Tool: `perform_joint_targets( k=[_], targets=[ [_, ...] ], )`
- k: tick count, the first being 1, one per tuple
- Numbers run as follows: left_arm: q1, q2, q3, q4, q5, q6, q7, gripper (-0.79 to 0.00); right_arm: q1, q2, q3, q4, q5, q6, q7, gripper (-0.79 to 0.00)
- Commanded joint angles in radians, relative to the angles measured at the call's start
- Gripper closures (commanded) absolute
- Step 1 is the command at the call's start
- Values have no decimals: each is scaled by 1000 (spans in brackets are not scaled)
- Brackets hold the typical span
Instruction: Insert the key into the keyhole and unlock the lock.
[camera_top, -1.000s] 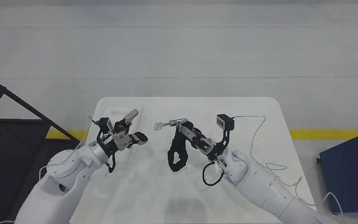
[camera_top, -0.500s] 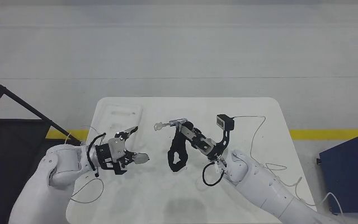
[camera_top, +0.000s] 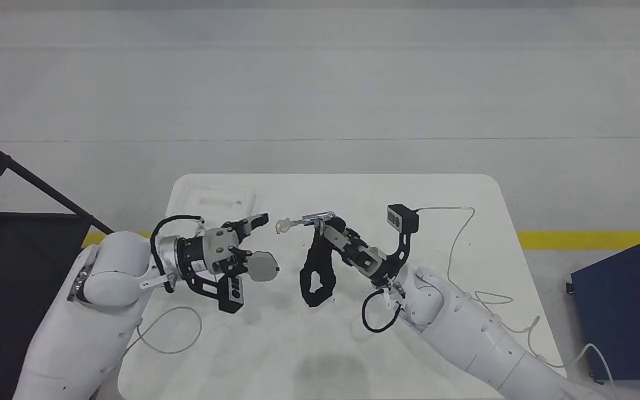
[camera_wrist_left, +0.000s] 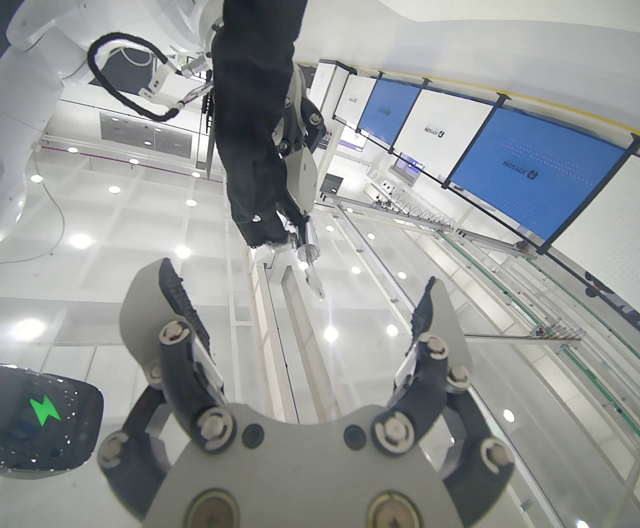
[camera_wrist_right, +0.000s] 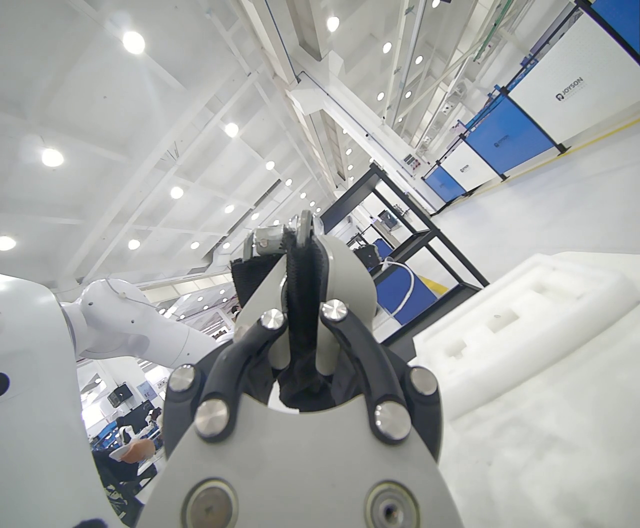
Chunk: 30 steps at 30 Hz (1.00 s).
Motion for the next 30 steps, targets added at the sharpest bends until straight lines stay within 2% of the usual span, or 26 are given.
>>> perform_joint_targets(
  k=[1, 7, 30],
  targets=[
    [-14, -1, 16, 10, -11, -10, -5, -773, 0, 0, 0, 0, 0, 0, 0, 0],
    [-43, -7, 73, 40, -53, -30, -37, -785, 0, 0, 0, 0, 0, 0, 0, 0],
    [-43, -7, 73, 40, -53, -30, -37, -785, 0, 0, 0, 0, 0, 0, 0, 0]
  ],
)
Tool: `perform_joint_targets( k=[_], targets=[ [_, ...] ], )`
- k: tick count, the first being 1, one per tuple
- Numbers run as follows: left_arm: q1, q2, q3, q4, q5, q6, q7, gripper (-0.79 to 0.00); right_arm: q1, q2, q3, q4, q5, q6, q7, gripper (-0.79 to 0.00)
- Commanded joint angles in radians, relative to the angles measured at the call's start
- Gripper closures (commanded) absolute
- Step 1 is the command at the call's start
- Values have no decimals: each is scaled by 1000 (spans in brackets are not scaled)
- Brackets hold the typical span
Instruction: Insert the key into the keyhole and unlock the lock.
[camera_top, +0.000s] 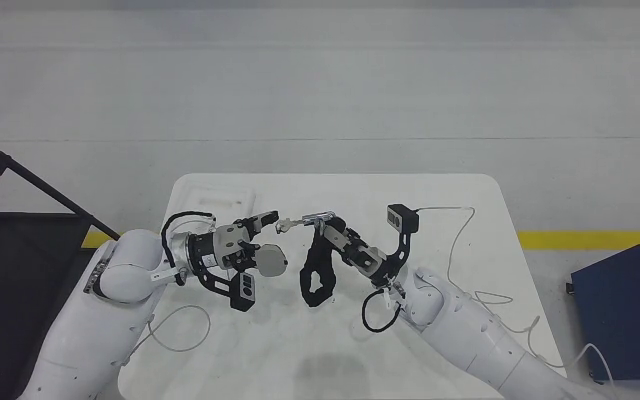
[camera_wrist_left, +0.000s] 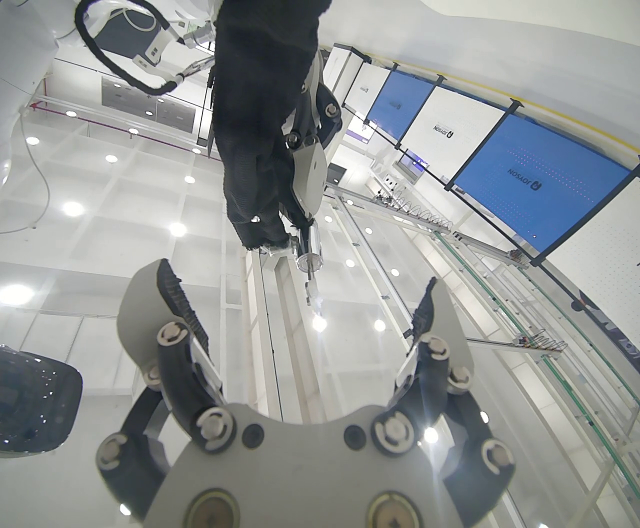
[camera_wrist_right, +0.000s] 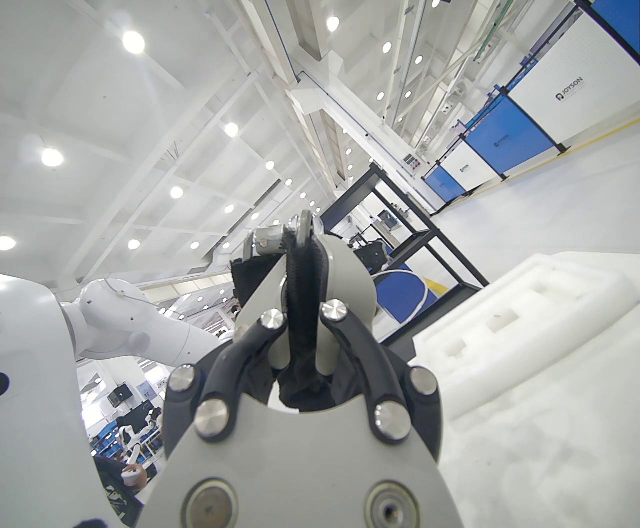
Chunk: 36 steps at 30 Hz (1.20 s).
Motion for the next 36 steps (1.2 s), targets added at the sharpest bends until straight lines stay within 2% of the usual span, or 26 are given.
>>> perform_joint_targets(
  k=[1, 8, 14, 19, 27, 30, 31, 36],
  targets=[
    [2, -1, 1, -3, 5, -8, -9, -785, 0, 0, 0, 0, 0, 0, 0, 0],
    [20, -13, 64, -20, 0, -41, -101, -785, 0, 0, 0, 0, 0, 0, 0, 0],
    [6, -23, 95, -14, 0, -66, -162, -785, 0, 0, 0, 0, 0, 0, 0, 0],
    [-2, -25, 92, -20, 0, -56, -160, -785, 0, 0, 0, 0, 0, 0, 0, 0],
    [31, -11, 49, -32, 0, -27, -134, -770, 0, 0, 0, 0, 0, 0, 0, 0],
    [40, -5, 34, -36, 0, -27, -124, -576, 0, 0, 0, 0, 0, 0, 0, 0],
    [40, -4, 28, -37, 0, -27, -123, -400, 0, 0, 0, 0, 0, 0, 0, 0],
    [48, 4, 14, -43, 0, -23, -116, -206, 0, 0, 0, 0, 0, 0, 0, 0]
  ],
)
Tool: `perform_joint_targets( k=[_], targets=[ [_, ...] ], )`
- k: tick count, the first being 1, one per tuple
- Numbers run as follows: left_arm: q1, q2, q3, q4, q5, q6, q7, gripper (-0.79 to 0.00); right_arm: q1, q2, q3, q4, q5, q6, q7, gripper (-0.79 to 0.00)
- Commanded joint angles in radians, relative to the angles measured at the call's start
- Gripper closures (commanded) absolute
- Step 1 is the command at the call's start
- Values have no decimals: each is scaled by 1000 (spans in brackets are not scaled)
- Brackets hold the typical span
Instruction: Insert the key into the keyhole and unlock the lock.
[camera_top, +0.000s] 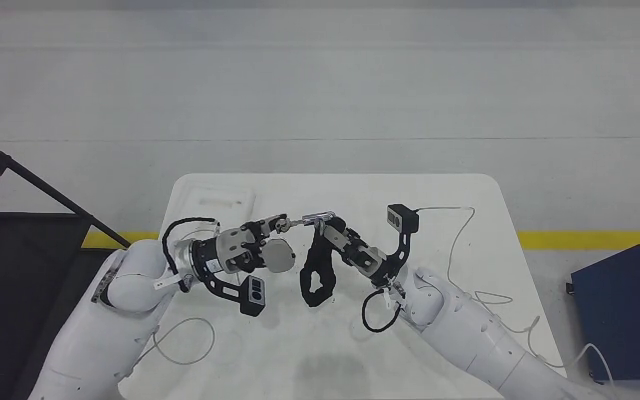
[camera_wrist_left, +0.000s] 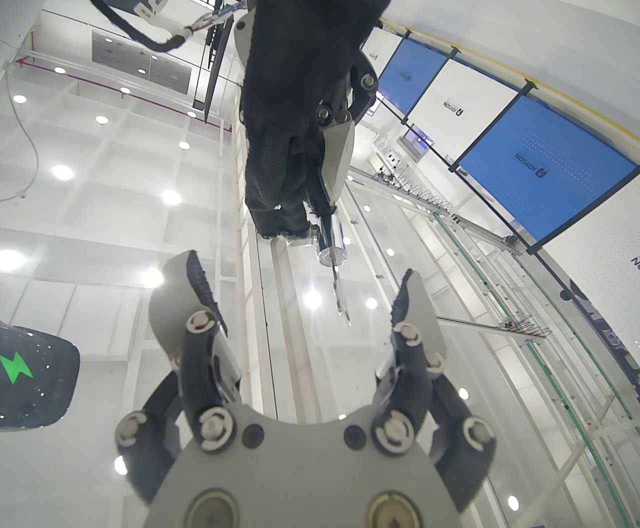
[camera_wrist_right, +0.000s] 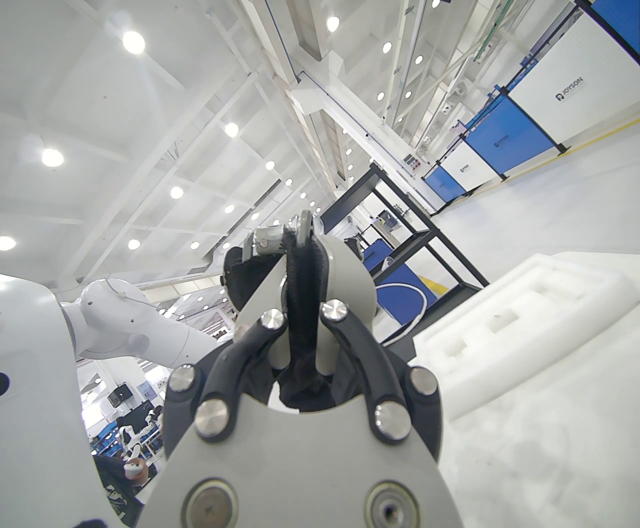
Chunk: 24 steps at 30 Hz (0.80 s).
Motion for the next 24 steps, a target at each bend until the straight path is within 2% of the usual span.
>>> perform_joint_targets(
  k=[1, 2, 3, 4, 24],
  targets=[
    [1, 3, -4, -1, 0, 1, 6, -212, 0, 0, 0, 0, 0, 0, 0, 0],
    [2, 4, -5, -2, 0, 1, 8, -268, 0, 0, 0, 0, 0, 0, 0, 0],
    [1, 5, -6, -3, 0, 2, 13, -379, 0, 0, 0, 0, 0, 0, 0, 0],
    [1, 7, -7, -3, 0, 4, 19, -785, 0, 0, 0, 0, 0, 0, 0, 0],
    [-4, 10, -16, 3, 0, -1, 26, -785, 0, 0, 0, 0, 0, 0, 0, 0]
  ],
)
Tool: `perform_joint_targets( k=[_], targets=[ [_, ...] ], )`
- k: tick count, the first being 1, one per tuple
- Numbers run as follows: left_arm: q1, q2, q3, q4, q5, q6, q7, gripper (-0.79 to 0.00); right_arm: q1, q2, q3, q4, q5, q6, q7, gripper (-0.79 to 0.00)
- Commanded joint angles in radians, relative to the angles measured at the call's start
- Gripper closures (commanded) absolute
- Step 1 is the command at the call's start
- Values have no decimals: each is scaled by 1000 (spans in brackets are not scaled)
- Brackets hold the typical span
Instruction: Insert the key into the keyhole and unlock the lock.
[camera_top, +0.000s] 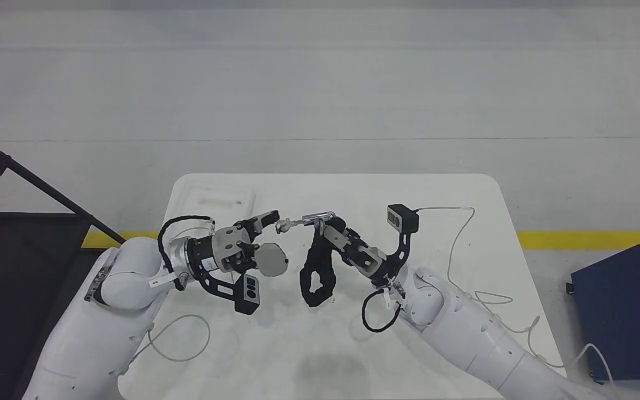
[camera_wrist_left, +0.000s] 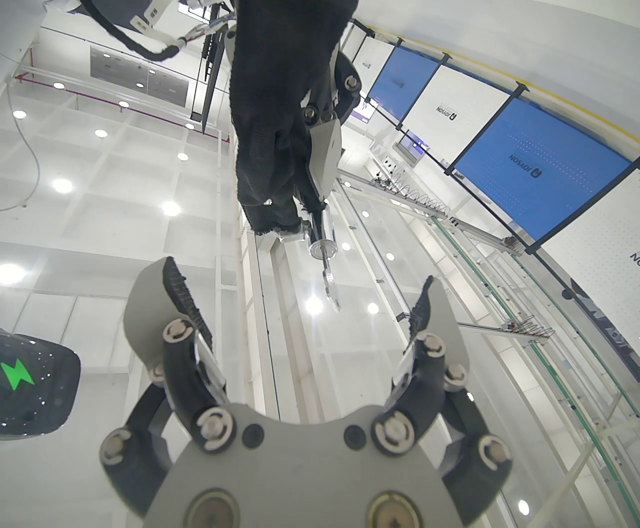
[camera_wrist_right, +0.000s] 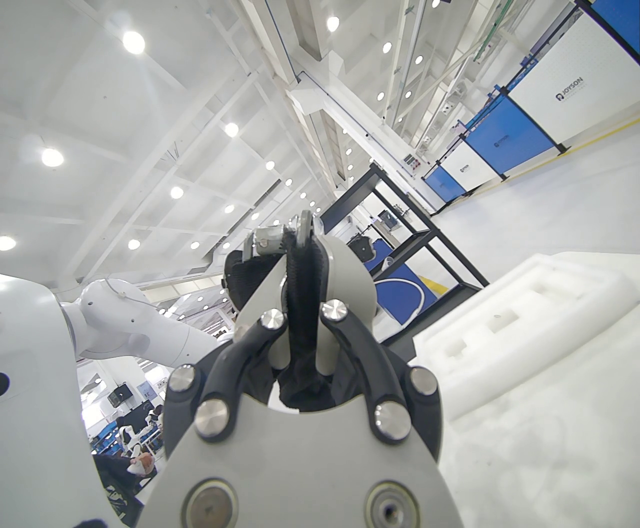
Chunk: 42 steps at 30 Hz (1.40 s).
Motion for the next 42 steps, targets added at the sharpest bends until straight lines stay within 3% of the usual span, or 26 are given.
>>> perform_joint_targets(
  k=[1, 13, 15, 16, 19, 23, 32, 35, 42],
  targets=[
    [0, 0, 0, 0, 0, 0, 0, -785, 0, 0, 0, 0, 0, 0, 0, 0],
    [-9, -8, 17, -6, 0, -68, -38, -785, 0, 0, 0, 0, 0, 0, 0, 0],
    [-15, -9, 21, -4, 0, -75, -33, -588, 0, 0, 0, 0, 0, 0, 0, 0],
    [-17, -9, 23, -3, 0, -79, -29, -406, 0, 0, 0, 0, 0, 0, 0, 0],
    [-22, -10, 26, -3, 0, -86, -19, -314, 0, 0, 0, 0, 0, 0, 0, 0],
    [-20, -11, 25, -7, 0, -88, -15, -18, 0, 0, 0, 0, 0, 0, 0, 0],
    [4, -7, -13, -15, 10, -65, 0, 0, 0, 0, 0, 0, 0, 0, 0, 0],
    [2, -4, -44, -28, 141, -10, -1, 0, 0, 0, 0, 0, 0, 0, 0, 0],
    [27, -9, -42, -40, 235, 56, -97, 0, 0, 0, 0, 0, 0, 0, 0, 0]
  ],
)
